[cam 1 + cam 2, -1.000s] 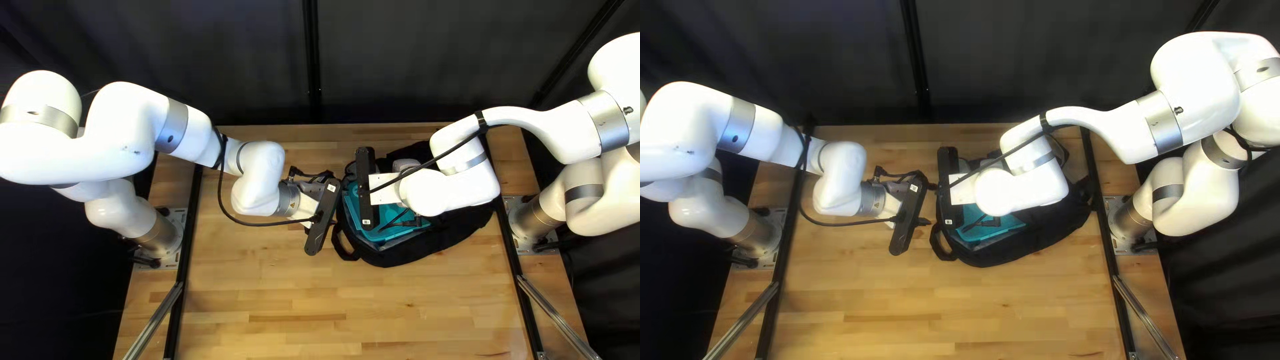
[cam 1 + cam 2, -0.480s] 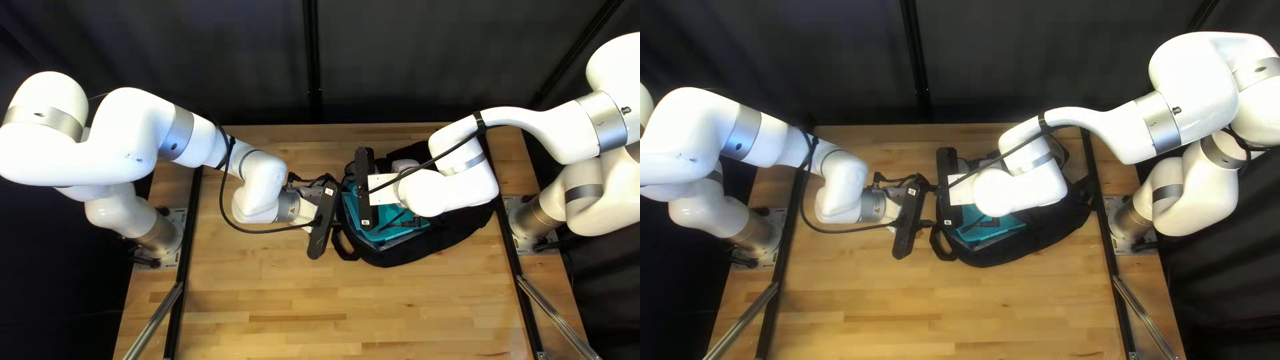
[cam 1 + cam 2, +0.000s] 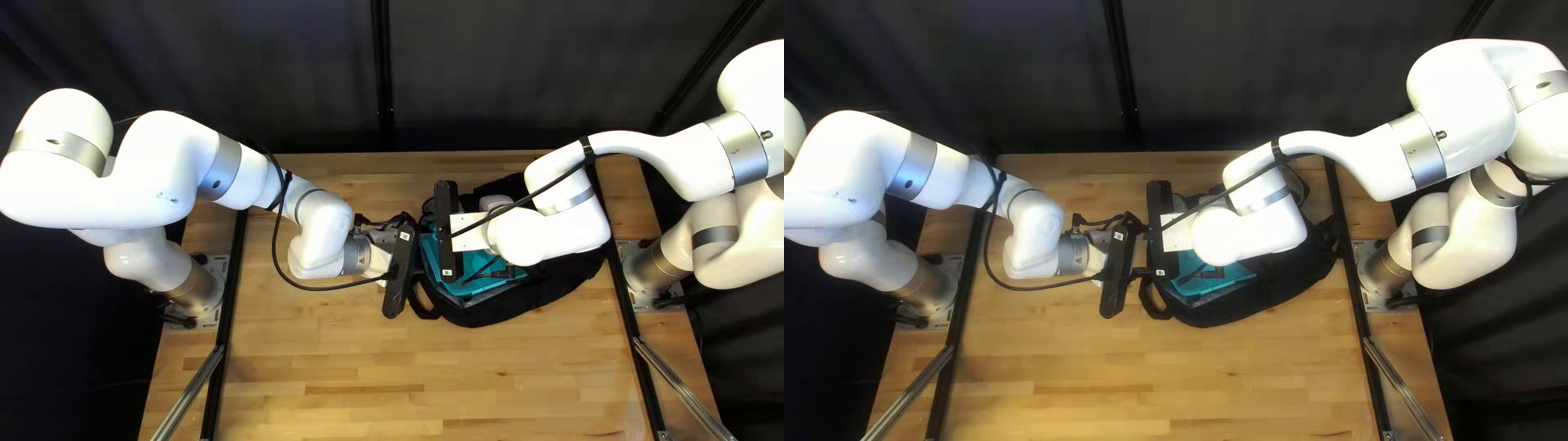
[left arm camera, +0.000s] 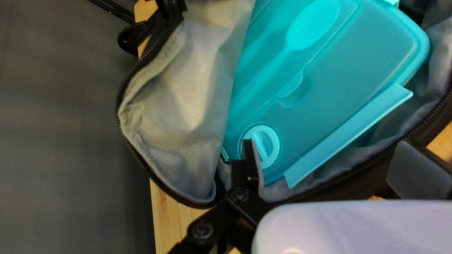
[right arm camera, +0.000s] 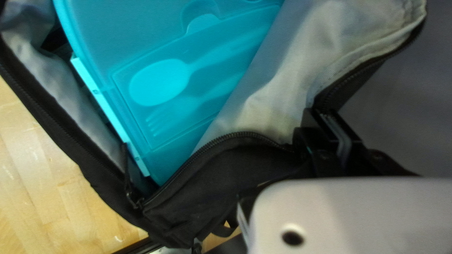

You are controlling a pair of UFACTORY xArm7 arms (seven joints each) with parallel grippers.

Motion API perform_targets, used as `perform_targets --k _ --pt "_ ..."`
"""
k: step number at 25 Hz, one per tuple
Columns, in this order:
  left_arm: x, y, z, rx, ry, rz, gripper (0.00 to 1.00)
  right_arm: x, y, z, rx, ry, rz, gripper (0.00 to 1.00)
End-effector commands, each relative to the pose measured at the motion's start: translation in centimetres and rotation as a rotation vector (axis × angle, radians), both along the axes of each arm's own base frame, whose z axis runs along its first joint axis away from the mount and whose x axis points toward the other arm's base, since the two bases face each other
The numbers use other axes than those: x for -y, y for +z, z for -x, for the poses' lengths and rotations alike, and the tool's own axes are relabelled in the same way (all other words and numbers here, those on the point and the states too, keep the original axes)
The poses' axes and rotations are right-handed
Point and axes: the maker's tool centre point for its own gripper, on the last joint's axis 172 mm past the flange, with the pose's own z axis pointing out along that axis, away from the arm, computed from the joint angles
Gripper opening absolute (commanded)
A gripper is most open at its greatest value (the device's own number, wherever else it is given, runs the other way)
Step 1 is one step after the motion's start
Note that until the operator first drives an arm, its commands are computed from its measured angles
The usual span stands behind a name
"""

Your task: Remove a lunch box from a kids backpack

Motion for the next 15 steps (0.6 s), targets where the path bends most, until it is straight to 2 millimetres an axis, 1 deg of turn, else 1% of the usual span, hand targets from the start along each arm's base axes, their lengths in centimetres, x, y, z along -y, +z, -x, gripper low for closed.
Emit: perform_targets --k 1,4,11,15 --pt "-0.1 -0.2 -0.4 0.005 -0.001 0.005 1.0 0.0 -0.1 0.0 0.0 0.001 -0.001 0.0" --pt "0.0 -0.2 -0.6 0.007 -0.002 0.01 1.0 0.0 0.0 0.0 0.0 0.001 0.0 0.0" --pt "0.1 1.1 -0.1 0.014 -0.01 -0.001 1.0 0.0 -0.2 -0.1 0.0 0.001 -0.001 0.0" --pt "0.0 1.0 -0.5 0.02 -0.009 -0.005 1.0 0.1 -0.3 -0.2 0.0 0.001 -0.002 0.0"
